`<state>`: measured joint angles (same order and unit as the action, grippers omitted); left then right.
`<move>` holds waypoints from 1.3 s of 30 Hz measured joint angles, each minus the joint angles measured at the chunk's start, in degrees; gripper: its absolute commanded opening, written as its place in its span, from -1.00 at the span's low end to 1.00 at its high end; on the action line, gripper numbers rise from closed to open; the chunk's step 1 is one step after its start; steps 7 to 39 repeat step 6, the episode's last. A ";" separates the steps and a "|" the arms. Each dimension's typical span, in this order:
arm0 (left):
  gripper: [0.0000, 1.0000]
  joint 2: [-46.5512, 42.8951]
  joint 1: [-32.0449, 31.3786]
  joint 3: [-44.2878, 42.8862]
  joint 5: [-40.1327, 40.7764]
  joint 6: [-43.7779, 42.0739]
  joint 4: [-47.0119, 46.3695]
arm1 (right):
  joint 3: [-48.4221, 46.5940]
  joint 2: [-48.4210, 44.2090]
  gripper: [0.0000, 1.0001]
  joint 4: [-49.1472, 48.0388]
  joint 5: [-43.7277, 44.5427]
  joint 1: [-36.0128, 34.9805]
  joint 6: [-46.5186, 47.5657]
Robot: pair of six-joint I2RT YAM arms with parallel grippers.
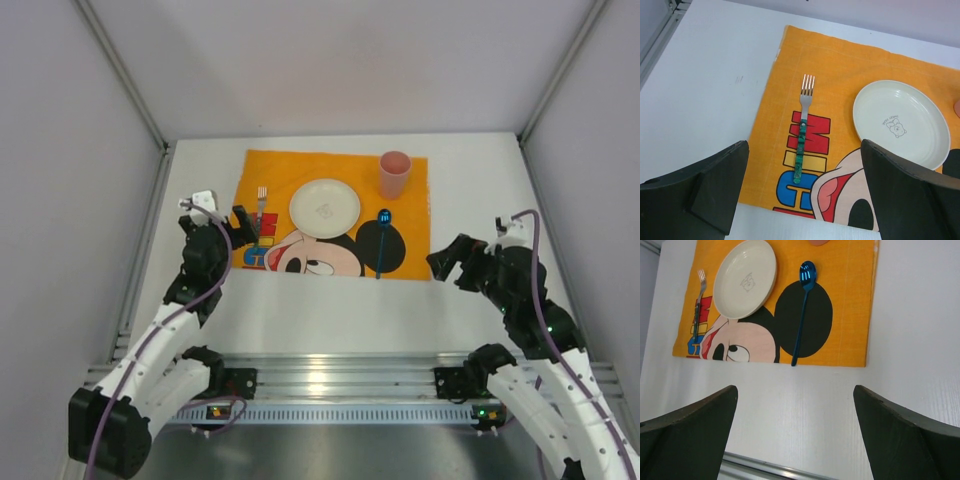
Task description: Set the dinner table for one person
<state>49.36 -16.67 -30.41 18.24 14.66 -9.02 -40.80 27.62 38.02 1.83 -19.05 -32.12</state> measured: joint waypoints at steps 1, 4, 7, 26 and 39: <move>0.97 -0.33 0.00 0.13 0.13 0.00 0.04 | 0.00 0.22 0.99 -0.07 -0.26 0.00 -0.07; 0.97 -1.36 0.00 0.44 0.31 -0.39 0.17 | 0.02 0.90 1.00 -0.74 -1.29 0.00 -0.09; 0.97 -1.81 0.00 0.46 0.33 -0.87 0.35 | 0.02 1.51 0.99 -1.38 -2.25 0.00 -0.09; 0.97 -1.81 0.00 0.46 0.33 -0.87 0.35 | 0.02 1.51 0.99 -1.38 -2.25 0.00 -0.09; 0.97 -1.81 0.00 0.46 0.33 -0.87 0.35 | 0.02 1.51 0.99 -1.38 -2.25 0.00 -0.09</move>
